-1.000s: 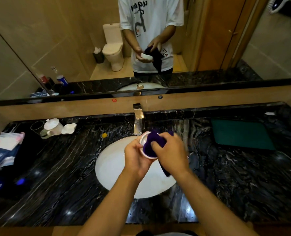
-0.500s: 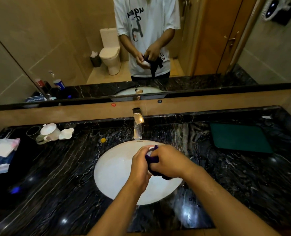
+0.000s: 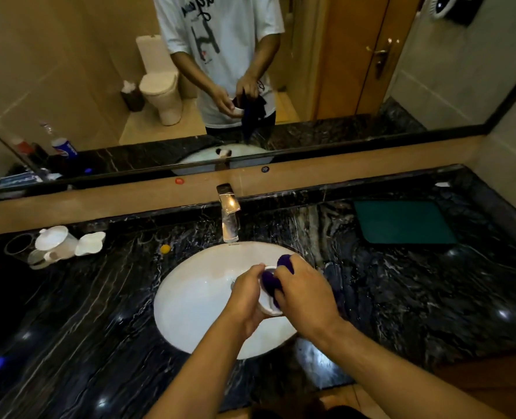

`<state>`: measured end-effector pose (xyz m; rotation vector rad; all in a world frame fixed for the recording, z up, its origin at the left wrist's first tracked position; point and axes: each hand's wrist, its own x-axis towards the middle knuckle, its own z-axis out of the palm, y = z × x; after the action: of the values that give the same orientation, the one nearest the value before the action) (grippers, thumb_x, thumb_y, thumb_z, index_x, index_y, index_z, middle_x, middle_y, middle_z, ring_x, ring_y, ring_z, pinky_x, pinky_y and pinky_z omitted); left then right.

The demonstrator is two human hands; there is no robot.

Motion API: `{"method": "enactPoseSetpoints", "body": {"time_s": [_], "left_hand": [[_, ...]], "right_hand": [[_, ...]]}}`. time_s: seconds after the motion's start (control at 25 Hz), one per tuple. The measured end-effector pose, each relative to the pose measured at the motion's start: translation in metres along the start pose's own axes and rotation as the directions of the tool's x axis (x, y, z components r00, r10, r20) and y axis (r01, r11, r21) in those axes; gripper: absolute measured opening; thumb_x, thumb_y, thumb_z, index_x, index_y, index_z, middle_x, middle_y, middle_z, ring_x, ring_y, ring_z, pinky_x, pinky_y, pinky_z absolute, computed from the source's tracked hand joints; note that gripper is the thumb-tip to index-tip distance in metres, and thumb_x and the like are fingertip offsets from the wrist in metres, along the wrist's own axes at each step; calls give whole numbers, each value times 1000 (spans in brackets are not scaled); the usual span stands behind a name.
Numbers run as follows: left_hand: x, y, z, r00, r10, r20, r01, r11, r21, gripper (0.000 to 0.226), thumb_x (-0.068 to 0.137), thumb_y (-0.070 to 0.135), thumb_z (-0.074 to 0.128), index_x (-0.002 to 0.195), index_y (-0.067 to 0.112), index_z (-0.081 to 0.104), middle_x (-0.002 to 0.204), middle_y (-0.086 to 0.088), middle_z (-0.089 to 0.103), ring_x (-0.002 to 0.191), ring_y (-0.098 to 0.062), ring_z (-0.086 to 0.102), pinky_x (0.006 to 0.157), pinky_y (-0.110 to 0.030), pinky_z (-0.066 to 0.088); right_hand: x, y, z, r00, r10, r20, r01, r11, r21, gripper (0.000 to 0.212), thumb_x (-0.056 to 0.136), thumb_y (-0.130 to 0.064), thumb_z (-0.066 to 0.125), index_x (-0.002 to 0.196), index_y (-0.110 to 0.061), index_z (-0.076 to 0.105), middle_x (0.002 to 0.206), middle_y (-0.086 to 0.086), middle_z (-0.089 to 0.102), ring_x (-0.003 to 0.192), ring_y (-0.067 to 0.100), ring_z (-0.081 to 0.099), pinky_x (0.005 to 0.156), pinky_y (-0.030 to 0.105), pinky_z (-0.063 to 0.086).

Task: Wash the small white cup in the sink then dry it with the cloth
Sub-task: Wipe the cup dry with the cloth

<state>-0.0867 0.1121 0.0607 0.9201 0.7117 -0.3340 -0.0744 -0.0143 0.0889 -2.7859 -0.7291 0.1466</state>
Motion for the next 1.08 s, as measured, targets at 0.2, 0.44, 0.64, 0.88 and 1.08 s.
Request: {"method": "enactPoseSetpoints", "body": {"time_s": [0.2, 0.44, 0.64, 0.88, 1.08], "left_hand": [[16, -10, 15, 980, -161, 115, 138, 973, 186, 55, 101, 56, 37, 123, 16, 68, 113, -17, 77, 99, -36, 75, 81, -64, 58], [24, -9, 35, 939, -255, 230, 117, 867, 484, 88, 84, 86, 31, 113, 16, 75, 108, -19, 77, 97, -39, 75, 68, -58, 60], [34, -20, 65, 989, -74, 125, -26, 755, 655, 86, 91, 79, 27, 96, 11, 79, 86, -15, 80, 79, -30, 78, 66, -43, 64], [55, -32, 110, 966, 257, -32, -146, 645, 750, 79, 89, 79, 30, 74, 15, 74, 67, -7, 76, 65, -25, 74, 63, -36, 56], [82, -47, 177, 863, 488, -130, -258, 648, 717, 65, 85, 80, 38, 59, 25, 62, 65, -3, 70, 68, -28, 69, 63, -42, 59]], "right_hand": [[-3, 24, 0, 997, 51, -56, -46, 996, 83, 28, 90, -26, 67, 115, -16, 60, 121, 7, 52, 101, 29, 57, 75, 40, 51], [-18, 53, -13, 989, 134, 57, -137, 989, 51, 54, 88, -43, 67, 135, -23, 50, 128, 8, 49, 109, 31, 56, 80, 45, 54], [-8, 73, -15, 916, 370, 154, -381, 923, 49, 43, 88, -47, 62, 116, -16, 56, 112, 12, 62, 99, 37, 64, 71, 41, 47], [22, 126, -16, 851, 456, 259, -512, 830, 221, 40, 84, -46, 63, 103, -12, 50, 110, 17, 68, 98, 40, 66, 67, 38, 45], [47, 200, -25, 807, 439, 395, -582, 706, 404, 33, 85, -42, 67, 86, -9, 63, 93, 16, 70, 81, 34, 65, 63, 34, 47]]}}
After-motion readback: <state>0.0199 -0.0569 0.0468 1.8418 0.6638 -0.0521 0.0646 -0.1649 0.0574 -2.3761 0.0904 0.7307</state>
